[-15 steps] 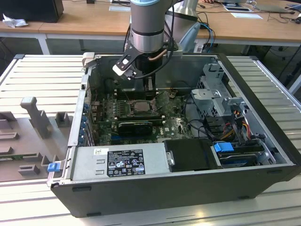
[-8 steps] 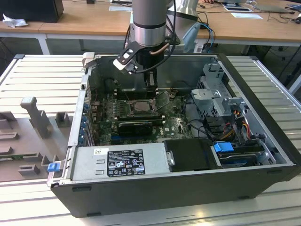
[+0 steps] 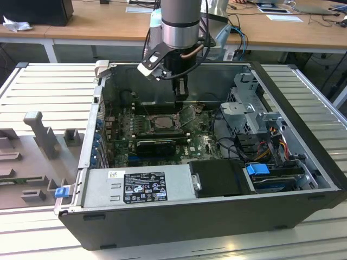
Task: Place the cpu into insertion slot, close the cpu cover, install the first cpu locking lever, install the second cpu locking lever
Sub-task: 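Close the cpu cover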
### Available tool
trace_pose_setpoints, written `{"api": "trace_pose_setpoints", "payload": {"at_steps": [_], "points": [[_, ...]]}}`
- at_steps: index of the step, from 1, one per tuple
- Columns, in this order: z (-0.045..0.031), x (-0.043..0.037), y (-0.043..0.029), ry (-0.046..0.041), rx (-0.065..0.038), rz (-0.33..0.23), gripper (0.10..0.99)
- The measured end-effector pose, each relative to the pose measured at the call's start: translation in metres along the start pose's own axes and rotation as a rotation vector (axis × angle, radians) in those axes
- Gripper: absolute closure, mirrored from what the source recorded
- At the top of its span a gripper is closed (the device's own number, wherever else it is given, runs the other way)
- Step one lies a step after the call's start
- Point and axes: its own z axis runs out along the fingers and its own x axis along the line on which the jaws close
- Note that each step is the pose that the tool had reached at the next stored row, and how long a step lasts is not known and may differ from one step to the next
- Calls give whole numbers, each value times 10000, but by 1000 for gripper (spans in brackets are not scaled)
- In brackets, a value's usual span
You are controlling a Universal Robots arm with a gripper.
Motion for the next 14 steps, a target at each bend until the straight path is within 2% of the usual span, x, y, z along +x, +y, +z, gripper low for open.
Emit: {"api": "trace_pose_setpoints", "payload": {"at_steps": [2,4,6,11,14], "points": [[9,1,109,-2,19,-3,980],[15,2,182,-3,27,-5,980],[19,3,225,-1,25,-8,980],[30,3,276,4,25,-43,980],[48,4,349,9,27,-152,980]]}}
